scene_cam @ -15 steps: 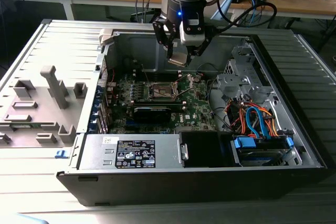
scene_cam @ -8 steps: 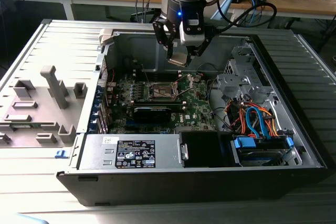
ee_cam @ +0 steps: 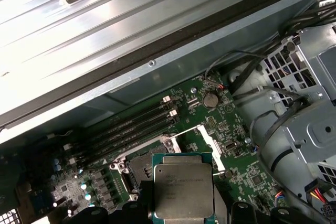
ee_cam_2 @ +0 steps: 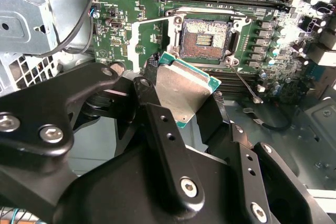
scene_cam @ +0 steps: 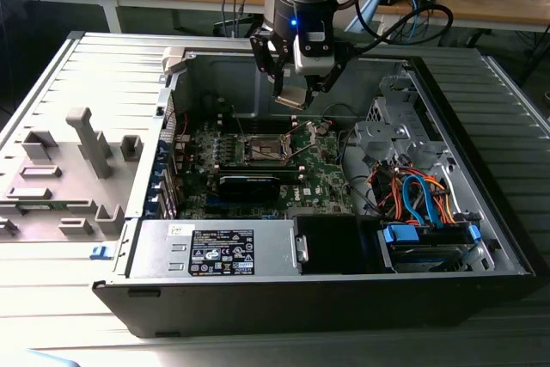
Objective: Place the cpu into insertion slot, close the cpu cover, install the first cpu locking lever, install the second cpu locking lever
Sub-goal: 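Place the cpu into insertion slot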
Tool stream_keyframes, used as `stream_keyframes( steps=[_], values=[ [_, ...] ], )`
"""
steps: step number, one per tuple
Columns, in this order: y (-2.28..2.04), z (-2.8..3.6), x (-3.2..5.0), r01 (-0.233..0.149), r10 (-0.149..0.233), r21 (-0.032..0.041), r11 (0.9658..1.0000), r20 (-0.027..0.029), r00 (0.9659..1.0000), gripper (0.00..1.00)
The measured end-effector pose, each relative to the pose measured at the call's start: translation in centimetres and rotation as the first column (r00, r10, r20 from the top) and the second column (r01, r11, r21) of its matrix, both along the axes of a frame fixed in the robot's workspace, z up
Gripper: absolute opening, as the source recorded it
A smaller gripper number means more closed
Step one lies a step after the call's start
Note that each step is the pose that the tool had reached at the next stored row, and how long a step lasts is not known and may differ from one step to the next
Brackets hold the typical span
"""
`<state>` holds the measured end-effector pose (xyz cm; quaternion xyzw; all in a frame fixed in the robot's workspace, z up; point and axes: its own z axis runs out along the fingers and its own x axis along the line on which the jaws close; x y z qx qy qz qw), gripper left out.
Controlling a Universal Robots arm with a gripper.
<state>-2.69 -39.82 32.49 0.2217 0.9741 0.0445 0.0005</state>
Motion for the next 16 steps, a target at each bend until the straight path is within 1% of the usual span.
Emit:
stream_keyframes(
  steps=[16],
  values=[
    [0.00, 0.00, 0.00, 0.008, -0.008, 0.0000, 1.0000, 0.0000, 1.0000, 0.55]
  ],
)
